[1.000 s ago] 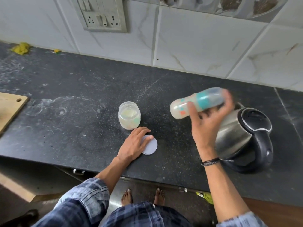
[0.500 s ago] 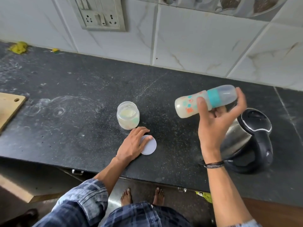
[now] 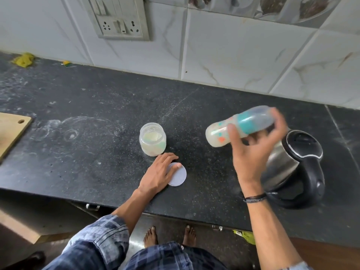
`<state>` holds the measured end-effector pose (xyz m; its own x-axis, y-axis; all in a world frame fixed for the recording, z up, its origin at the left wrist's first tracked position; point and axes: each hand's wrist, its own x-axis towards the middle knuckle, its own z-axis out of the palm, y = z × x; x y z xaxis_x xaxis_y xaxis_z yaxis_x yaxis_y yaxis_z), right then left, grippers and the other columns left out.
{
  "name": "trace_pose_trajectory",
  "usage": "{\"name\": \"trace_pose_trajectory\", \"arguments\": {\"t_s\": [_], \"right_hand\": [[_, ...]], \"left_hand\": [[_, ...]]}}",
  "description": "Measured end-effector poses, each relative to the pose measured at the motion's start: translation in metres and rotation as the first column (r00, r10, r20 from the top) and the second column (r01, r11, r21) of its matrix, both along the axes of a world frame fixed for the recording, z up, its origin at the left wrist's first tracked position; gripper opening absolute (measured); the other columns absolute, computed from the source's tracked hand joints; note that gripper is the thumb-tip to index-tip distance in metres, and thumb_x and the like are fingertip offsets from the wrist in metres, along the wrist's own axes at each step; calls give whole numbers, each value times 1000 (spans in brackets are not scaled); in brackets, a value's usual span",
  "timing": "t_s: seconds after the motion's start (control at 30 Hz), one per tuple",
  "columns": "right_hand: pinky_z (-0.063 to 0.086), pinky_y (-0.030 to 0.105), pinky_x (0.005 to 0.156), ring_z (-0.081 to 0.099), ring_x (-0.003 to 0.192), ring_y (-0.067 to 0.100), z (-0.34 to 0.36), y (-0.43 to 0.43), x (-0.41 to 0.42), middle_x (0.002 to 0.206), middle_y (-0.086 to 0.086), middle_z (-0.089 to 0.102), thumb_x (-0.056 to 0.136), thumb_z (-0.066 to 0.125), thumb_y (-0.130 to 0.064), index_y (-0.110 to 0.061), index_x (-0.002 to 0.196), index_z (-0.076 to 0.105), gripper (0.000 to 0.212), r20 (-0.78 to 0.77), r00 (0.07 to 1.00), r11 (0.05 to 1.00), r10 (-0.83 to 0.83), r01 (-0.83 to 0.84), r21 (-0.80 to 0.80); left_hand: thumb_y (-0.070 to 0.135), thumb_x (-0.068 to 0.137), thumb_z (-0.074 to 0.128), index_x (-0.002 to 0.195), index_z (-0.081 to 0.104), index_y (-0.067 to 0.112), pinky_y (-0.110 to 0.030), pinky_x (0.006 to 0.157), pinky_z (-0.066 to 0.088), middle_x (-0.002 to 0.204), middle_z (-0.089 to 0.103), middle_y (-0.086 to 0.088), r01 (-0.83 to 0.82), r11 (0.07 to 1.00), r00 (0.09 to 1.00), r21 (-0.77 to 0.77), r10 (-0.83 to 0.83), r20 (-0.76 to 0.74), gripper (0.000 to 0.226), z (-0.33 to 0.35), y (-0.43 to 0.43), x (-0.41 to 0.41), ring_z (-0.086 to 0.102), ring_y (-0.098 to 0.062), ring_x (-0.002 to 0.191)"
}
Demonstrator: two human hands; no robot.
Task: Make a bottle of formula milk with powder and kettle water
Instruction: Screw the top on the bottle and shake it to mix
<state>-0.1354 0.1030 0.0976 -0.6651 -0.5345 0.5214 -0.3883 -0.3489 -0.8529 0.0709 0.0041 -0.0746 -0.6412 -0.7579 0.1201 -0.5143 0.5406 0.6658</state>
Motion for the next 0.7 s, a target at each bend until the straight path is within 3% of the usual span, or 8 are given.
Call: {"name": "trace_pose_trajectory", "arguments": {"t_s": [0.07, 0.1, 0.2, 0.33, 0.4, 0.5, 0.63, 0.7], "right_hand": [[62, 46, 91, 62, 129, 31, 0, -2, -2, 149, -8, 48, 91, 84, -13, -27, 149, 28, 82, 3, 999, 991, -33, 33, -127], [62, 48, 91, 63, 127, 28, 1, -4, -2, 147, -11, 49, 91, 84, -13, -27, 148, 29, 81, 12, 1000, 996, -24, 25, -81], [62, 51, 85, 70, 105, 13, -4, -7, -4, 124, -32, 60, 84, 89, -19, -36, 142, 39, 78, -45, 999, 959, 23, -9, 282], [62, 38, 88, 66, 124, 24, -1, -2, 5, 141, -24, 55, 90, 85, -15, -35, 146, 31, 80, 51, 999, 999, -2, 4, -35], [63, 41, 87, 67, 122, 21, -3, -5, 6, 139, -26, 55, 89, 84, -15, -31, 146, 30, 80, 56, 998, 1000, 2, -3, 5], [64, 44, 82, 73, 102, 16, -5, -5, 2, 122, -25, 64, 84, 89, -19, -35, 140, 39, 77, 18, 999, 965, 38, -41, 258], [62, 39, 90, 67, 123, 27, 1, -3, 2, 140, -16, 58, 90, 85, -17, -31, 145, 29, 79, 96, 995, 999, 0, 5, -52], [63, 44, 89, 68, 120, 22, 1, -8, -2, 137, -18, 56, 89, 86, -19, -30, 144, 30, 79, 61, 998, 998, 14, -18, 62]], "left_hand": [[54, 104, 39, 131, 60, 19, -22, 107, 34, 135, 55, 9, -6, 1000, 1000, -1, 6, 8, 48, -1, -1, 0, 45, -7, 125], [54, 104, 40, 130, 60, 19, -22, 106, 33, 134, 55, 9, -9, 1000, 1000, -3, 9, 7, 48, -1, -1, 0, 45, -7, 125], [56, 104, 38, 130, 60, 20, -23, 107, 34, 135, 55, 9, -2, 1000, 1000, -1, 2, 2, 50, -1, 0, 0, 45, -7, 125], [55, 104, 38, 131, 60, 19, -26, 108, 36, 135, 55, 8, -3, 1000, 1000, -4, 3, 4, 50, 0, -1, 0, 46, -8, 125], [55, 104, 38, 131, 60, 19, -26, 107, 36, 135, 55, 8, -4, 1000, 1000, -9, 4, 2, 50, -1, -1, 0, 46, -8, 124], [56, 104, 38, 130, 60, 20, -25, 107, 36, 135, 55, 9, 4, 1000, 1000, -5, -4, -3, 50, -2, 0, 0, 46, -7, 124], [55, 104, 41, 130, 60, 21, -25, 106, 37, 133, 55, 12, -10, 1000, 1000, 2, 10, -4, 47, -2, -1, -1, 46, -7, 124], [56, 104, 40, 130, 59, 23, -24, 105, 36, 133, 54, 13, -10, 1000, 1000, 6, 10, -1, 46, -3, -1, 0, 46, -6, 124]]}}
